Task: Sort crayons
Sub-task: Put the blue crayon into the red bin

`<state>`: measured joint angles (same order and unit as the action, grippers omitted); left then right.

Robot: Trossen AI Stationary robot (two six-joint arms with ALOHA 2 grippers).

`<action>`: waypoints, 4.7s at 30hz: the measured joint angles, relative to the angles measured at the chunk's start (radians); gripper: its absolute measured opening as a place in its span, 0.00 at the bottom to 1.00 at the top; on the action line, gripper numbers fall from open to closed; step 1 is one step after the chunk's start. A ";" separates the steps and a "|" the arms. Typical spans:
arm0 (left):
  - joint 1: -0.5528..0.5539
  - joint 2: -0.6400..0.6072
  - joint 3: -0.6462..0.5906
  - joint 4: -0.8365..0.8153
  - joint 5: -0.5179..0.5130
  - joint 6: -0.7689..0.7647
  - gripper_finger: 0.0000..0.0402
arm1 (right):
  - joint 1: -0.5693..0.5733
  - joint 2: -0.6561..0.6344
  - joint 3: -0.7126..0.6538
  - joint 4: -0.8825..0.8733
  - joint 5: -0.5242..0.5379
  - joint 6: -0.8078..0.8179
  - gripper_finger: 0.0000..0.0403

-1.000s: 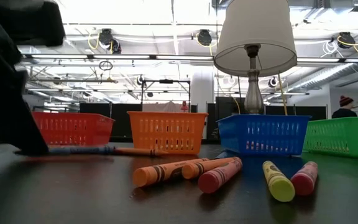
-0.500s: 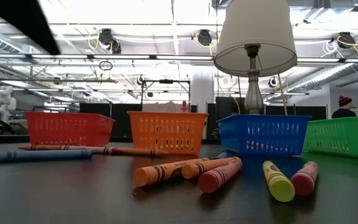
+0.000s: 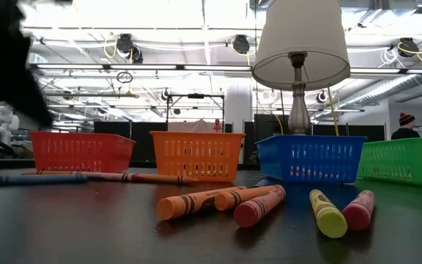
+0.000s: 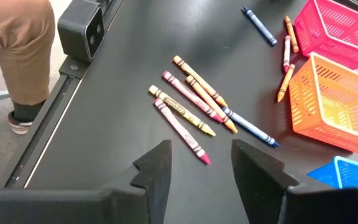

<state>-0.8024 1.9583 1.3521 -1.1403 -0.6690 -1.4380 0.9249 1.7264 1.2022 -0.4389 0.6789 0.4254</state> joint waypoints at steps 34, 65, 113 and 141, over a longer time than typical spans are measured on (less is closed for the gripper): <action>-0.032 -0.010 -0.118 0.071 0.241 -0.172 0.19 | 0.000 0.000 0.000 0.000 0.000 0.001 0.37; -0.243 0.000 0.116 -0.266 0.871 -0.809 0.18 | -0.002 0.000 0.000 0.016 0.001 0.000 0.37; -0.102 0.031 -0.078 -0.348 1.105 -0.482 0.09 | -0.107 0.000 0.000 0.020 -0.003 -0.232 0.37; -0.193 0.030 -0.199 -0.141 1.143 -0.578 0.00 | -0.107 0.000 0.000 0.020 -0.004 -0.229 0.37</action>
<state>-0.9958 1.9878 1.1534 -1.2809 0.4736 -2.0160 0.8177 1.7264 1.2022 -0.4187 0.6754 0.1963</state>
